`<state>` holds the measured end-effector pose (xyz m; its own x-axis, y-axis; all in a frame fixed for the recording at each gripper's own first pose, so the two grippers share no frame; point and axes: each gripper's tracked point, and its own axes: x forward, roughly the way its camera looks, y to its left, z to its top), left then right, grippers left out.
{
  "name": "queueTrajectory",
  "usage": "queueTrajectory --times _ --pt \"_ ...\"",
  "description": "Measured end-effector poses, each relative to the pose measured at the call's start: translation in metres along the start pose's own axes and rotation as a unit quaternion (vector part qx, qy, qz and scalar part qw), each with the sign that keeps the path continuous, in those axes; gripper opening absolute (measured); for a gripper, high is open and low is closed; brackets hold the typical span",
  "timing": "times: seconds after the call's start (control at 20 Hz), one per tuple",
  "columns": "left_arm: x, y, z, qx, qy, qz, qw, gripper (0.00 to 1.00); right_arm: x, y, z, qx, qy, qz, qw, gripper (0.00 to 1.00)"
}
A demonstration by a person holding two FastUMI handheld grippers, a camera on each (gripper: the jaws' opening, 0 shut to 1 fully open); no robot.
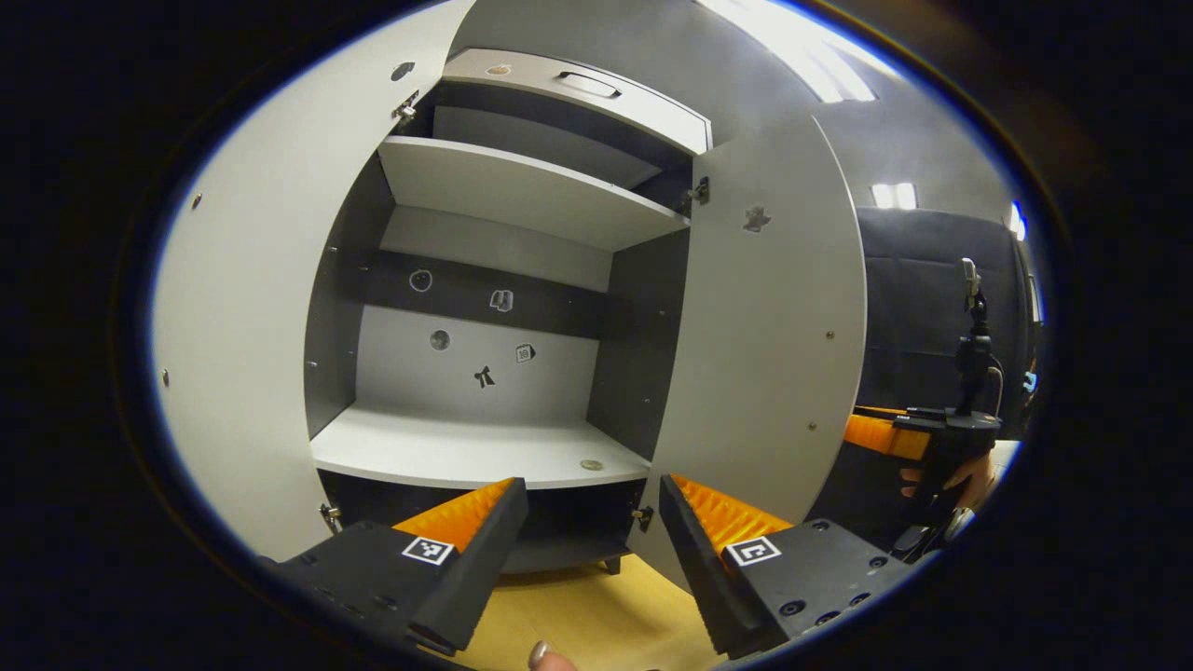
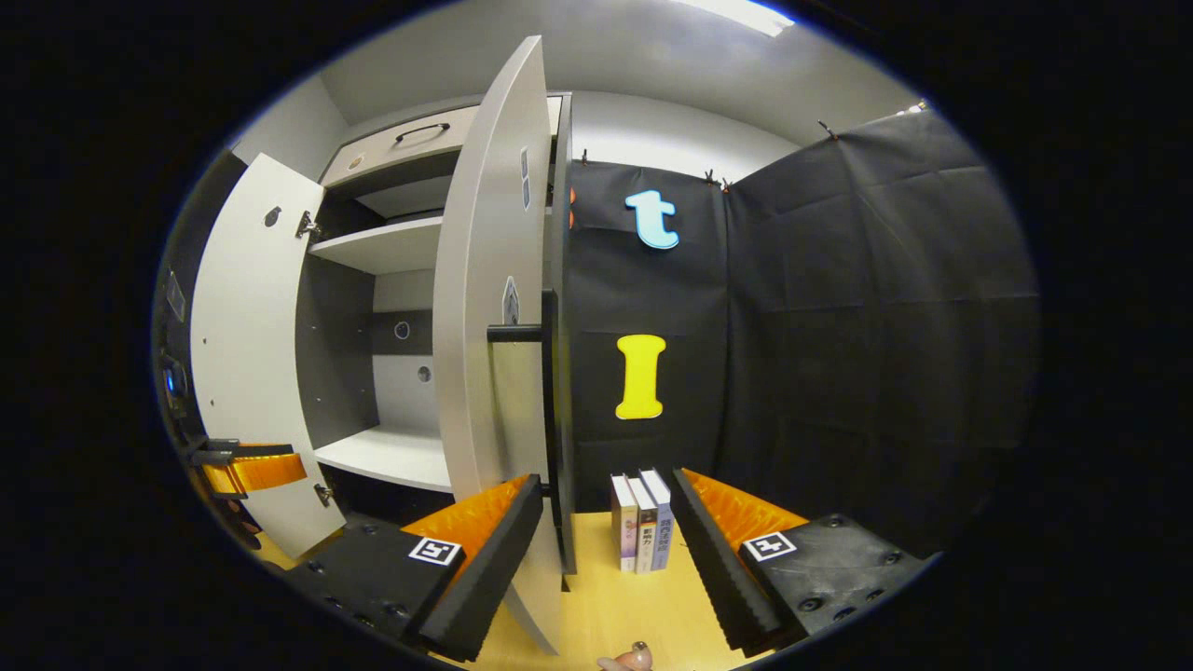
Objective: Grasp the bottle in the cabinet with the left hand and place it on the coaster, then close the right door with the right hand and the left door with the left hand.
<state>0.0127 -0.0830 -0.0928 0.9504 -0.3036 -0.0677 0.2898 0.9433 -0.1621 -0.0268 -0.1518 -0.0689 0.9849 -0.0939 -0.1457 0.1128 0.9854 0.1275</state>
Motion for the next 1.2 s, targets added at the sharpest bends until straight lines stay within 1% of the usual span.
queueTrajectory --times 0.1,0.35,0.55,0.7,0.9,1.1,1.2 --pt "-0.01 0.011 0.003 0.02 -0.005 0.027 0.999 0.9 0.004 0.014 0.0 -0.003 0.0 0.027 1.0 0.94" --pt "-0.031 0.028 -0.001 0.03 -0.001 0.064 0.997 0.9 0.01 0.068 -0.007 0.004 0.008 0.096 0.995 0.95" --pt "-0.05 0.045 0.006 0.027 -0.016 0.083 0.996 0.89 0.024 0.111 -0.016 0.018 0.017 0.129 0.991 0.95" --pt "-0.071 0.066 0.015 0.039 -0.024 0.111 0.993 0.89 0.037 0.144 -0.03 0.015 0.036 0.147 0.988 0.95" --pt "-0.106 0.096 0.022 0.054 -0.026 0.157 0.986 0.89 0.061 0.187 -0.05 0.004 0.054 0.167 0.985 0.96" --pt "-0.142 0.129 0.024 0.061 -0.02 0.21 0.976 0.89 0.088 0.21 -0.053 -0.005 0.045 0.155 0.987 0.96" --pt "-0.162 0.144 0.026 0.058 -0.02 0.234 0.97 0.89 0.101 0.219 -0.055 -0.009 0.038 0.141 0.989 0.96"
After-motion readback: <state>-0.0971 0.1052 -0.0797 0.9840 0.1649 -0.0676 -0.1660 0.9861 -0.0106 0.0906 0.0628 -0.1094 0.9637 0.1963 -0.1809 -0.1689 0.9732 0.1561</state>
